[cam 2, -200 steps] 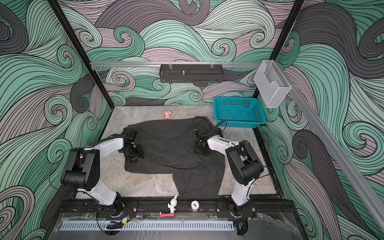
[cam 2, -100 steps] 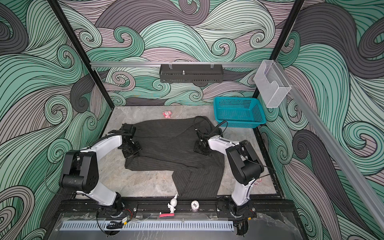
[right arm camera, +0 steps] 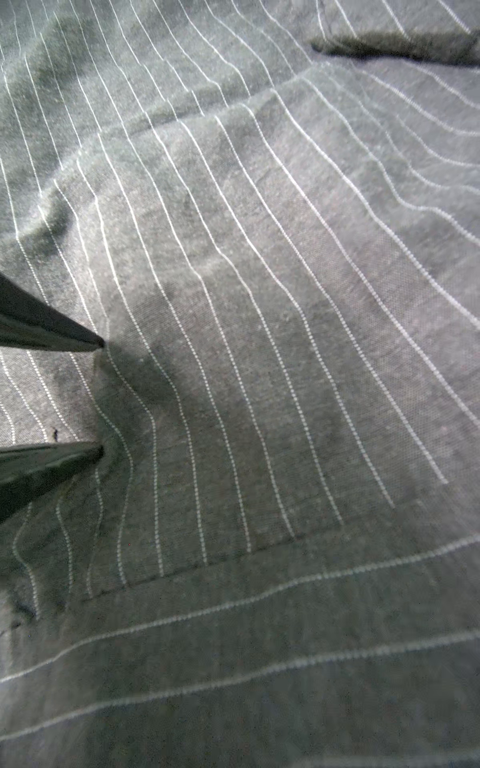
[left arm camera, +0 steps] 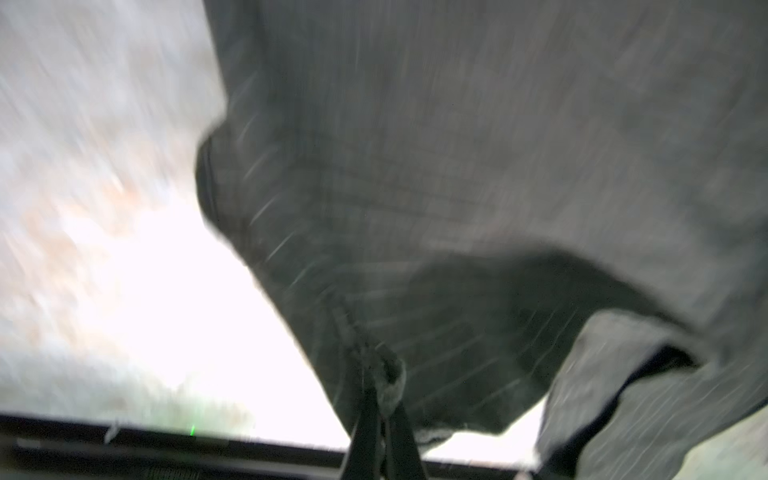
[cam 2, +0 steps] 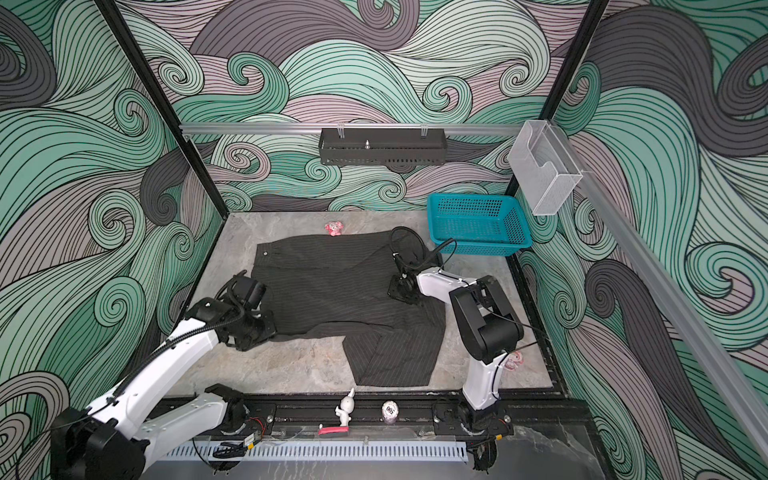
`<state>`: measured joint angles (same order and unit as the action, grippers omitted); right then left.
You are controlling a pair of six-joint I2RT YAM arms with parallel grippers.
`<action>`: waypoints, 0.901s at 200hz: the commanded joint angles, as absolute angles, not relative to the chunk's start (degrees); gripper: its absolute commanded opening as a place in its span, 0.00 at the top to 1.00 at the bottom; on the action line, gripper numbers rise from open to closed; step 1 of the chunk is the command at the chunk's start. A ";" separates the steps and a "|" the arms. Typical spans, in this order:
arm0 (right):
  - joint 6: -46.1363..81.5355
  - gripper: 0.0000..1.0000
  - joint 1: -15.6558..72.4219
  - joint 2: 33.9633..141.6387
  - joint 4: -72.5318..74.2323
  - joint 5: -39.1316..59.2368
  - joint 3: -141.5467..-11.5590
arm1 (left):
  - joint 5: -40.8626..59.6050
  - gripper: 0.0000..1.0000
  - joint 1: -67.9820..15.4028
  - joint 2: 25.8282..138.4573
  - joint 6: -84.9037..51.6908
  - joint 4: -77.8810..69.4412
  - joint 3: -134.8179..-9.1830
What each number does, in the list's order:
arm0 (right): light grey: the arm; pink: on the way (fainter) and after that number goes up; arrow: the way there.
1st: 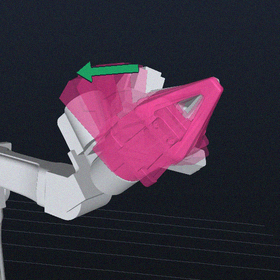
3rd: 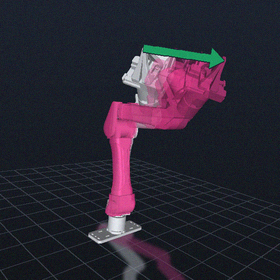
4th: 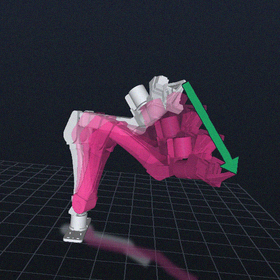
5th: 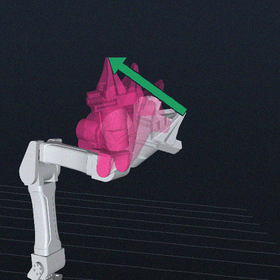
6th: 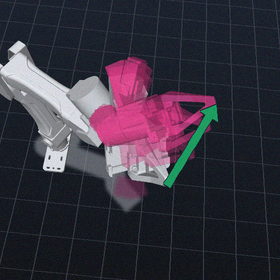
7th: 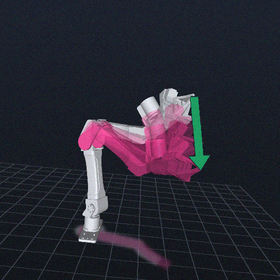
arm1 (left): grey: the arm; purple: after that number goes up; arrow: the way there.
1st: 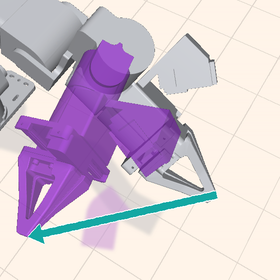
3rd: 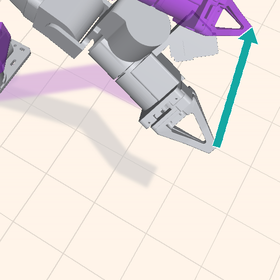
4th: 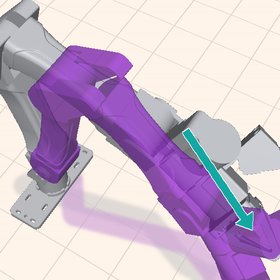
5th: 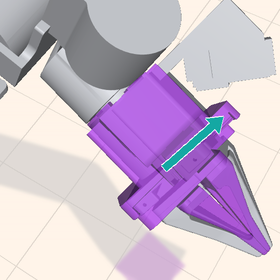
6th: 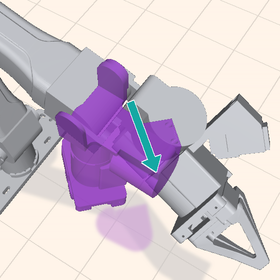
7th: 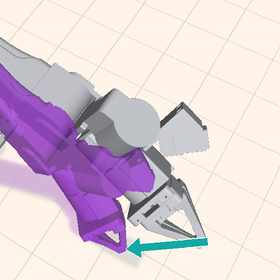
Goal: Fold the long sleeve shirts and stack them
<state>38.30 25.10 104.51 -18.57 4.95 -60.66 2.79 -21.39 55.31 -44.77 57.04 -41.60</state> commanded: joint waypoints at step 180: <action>35.43 0.53 26.42 104.28 -27.56 3.49 -60.82 | -9.40 0.39 -25.05 66.01 -56.00 45.33 -44.95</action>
